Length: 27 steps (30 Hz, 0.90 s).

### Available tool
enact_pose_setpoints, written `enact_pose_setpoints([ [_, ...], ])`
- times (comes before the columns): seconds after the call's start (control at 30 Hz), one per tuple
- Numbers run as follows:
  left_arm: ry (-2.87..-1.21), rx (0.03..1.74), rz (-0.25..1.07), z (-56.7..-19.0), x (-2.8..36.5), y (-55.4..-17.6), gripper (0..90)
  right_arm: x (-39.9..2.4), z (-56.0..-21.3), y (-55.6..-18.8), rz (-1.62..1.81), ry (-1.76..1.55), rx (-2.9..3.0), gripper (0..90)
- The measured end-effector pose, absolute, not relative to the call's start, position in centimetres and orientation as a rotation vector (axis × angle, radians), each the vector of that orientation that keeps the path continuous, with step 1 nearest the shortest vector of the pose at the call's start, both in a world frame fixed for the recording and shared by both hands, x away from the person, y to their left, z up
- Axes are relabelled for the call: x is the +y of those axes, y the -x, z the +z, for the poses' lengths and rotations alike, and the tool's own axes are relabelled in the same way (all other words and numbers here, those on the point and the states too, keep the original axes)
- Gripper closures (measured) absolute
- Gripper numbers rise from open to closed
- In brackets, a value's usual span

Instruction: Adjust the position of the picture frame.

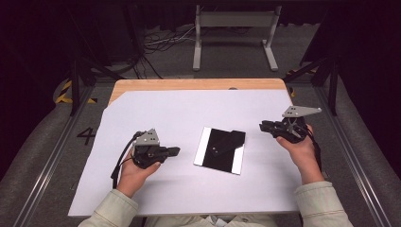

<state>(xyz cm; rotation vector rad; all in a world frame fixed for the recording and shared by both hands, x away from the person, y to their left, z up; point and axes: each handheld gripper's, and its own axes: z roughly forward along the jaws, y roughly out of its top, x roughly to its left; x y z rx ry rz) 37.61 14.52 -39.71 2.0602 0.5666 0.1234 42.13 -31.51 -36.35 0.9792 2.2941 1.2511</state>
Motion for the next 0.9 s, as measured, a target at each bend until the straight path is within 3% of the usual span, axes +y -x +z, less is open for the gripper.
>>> enact_pose_setpoints([
  [0.27,-2.064,0.579,0.071,-40.3,14.0,-37.7,90.0,-30.4,-37.2,-43.7,1.192,-1.015,2.376,85.6],
  [0.9,-2.229,0.523,-0.074,-42.2,10.3,-38.6,90.0,-31.2,-36.7,-42.2,1.250,-1.049,2.322,83.8],
])
